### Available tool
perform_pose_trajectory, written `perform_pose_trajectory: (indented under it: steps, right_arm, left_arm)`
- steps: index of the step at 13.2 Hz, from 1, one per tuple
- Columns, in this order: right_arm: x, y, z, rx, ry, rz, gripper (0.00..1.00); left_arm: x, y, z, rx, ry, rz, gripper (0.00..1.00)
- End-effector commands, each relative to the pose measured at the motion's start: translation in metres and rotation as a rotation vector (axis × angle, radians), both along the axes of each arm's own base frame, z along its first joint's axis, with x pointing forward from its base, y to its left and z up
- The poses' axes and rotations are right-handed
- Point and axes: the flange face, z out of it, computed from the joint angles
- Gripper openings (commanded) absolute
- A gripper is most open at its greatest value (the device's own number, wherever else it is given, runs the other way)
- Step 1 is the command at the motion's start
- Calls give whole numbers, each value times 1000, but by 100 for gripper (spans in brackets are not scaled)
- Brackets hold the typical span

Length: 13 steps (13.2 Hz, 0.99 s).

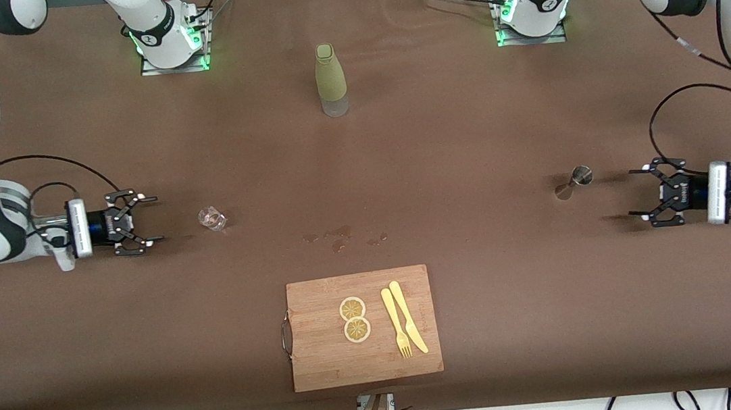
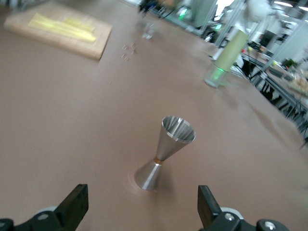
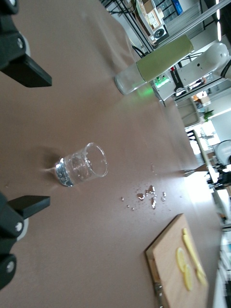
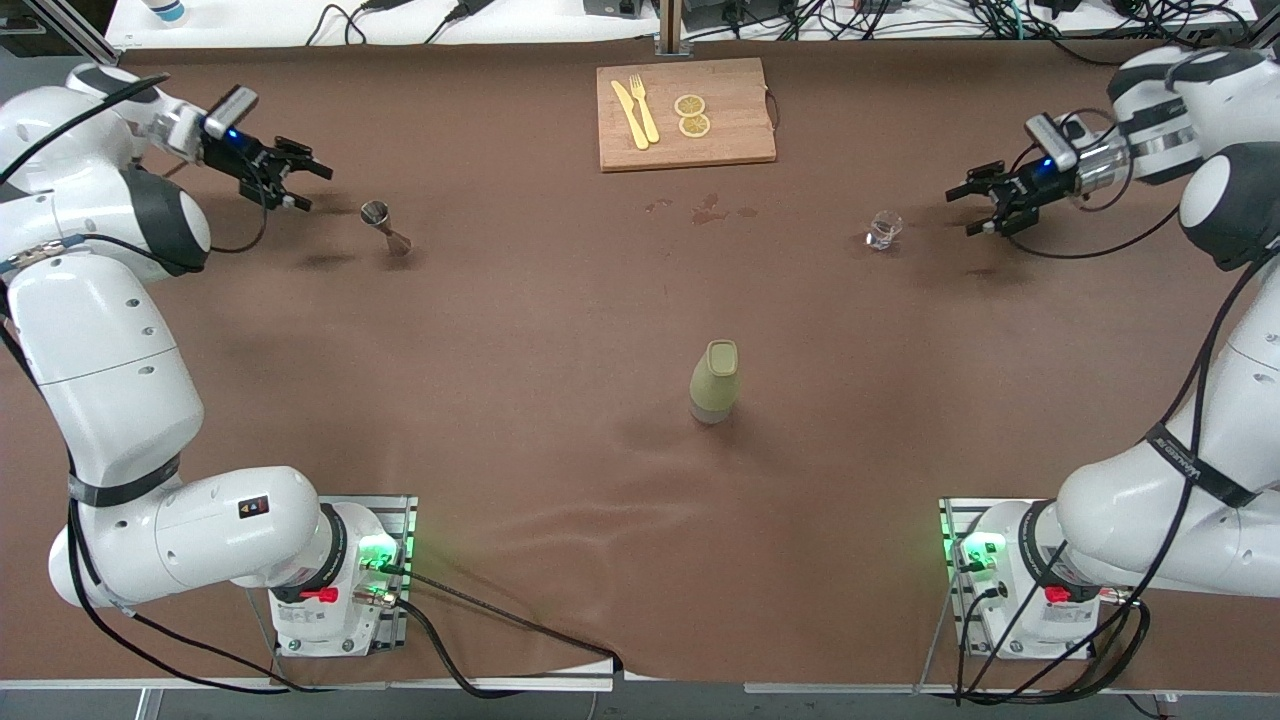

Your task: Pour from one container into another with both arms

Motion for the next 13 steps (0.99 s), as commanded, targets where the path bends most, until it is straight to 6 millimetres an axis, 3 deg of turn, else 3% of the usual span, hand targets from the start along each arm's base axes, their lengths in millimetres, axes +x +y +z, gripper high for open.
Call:
perform_pose_trajectory:
  steps: [1,5,8,10,13]
  right_arm:
    - [16,-10,60,-191,144,-12,100]
    - [22,-11,143,-492,326,-90,100]
    - [25,11,206,-705,398,-175,100]
    - [16,31,260,-870,441,-286,100]
    - [-1,52,319,-995,480,-433,100]
  left_arm:
    - [3,-10,70,189,211,95,100]
    - [6,-50,185,410,449,299,100]
    - [0,-84,230,464,605,417,100]
    - [-4,-111,260,561,671,487,100]
    - [-10,-161,298,744,723,570,100]
